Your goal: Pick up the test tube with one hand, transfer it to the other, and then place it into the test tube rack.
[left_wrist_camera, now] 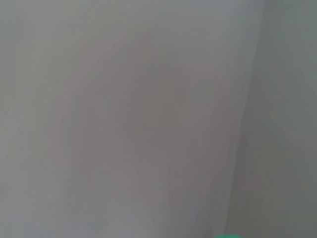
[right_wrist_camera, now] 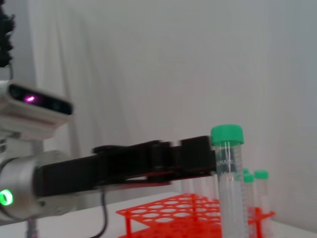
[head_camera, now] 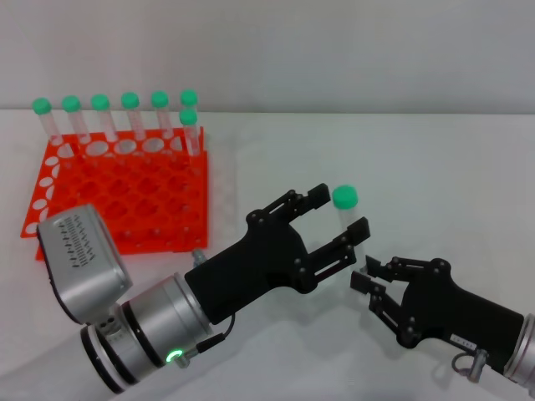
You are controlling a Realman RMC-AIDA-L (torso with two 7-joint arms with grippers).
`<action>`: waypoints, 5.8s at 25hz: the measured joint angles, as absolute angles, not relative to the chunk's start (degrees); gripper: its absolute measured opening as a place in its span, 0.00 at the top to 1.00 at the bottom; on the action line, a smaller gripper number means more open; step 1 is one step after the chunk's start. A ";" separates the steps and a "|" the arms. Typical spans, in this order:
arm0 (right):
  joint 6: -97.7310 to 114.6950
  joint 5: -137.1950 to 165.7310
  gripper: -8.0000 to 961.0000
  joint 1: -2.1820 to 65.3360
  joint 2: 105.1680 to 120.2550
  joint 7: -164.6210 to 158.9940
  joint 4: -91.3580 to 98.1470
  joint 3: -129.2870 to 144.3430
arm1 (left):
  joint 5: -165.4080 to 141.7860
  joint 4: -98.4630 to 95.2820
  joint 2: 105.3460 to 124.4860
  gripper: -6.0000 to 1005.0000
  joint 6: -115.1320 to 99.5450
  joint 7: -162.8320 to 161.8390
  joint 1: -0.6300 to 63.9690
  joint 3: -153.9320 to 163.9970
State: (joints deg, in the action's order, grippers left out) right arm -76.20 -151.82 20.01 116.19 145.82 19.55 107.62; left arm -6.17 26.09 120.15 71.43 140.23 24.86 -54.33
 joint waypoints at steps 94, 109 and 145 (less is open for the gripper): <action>-68.71 -151.96 0.32 21.36 116.10 155.48 11.07 72.07 | 9.73 11.51 118.77 0.78 46.47 161.81 40.46 -79.02; -70.63 -151.96 0.32 21.41 116.10 155.48 11.23 72.07 | 7.93 11.08 118.80 0.77 40.75 161.81 41.03 -79.36; -72.13 -152.50 0.32 20.23 116.14 158.29 5.64 60.51 | 30.71 8.15 119.81 0.14 75.24 146.48 9.79 -78.93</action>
State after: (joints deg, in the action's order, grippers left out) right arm -72.13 -152.50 20.23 116.14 158.29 5.64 60.51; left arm 30.71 8.15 119.81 75.24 146.48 9.79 -78.93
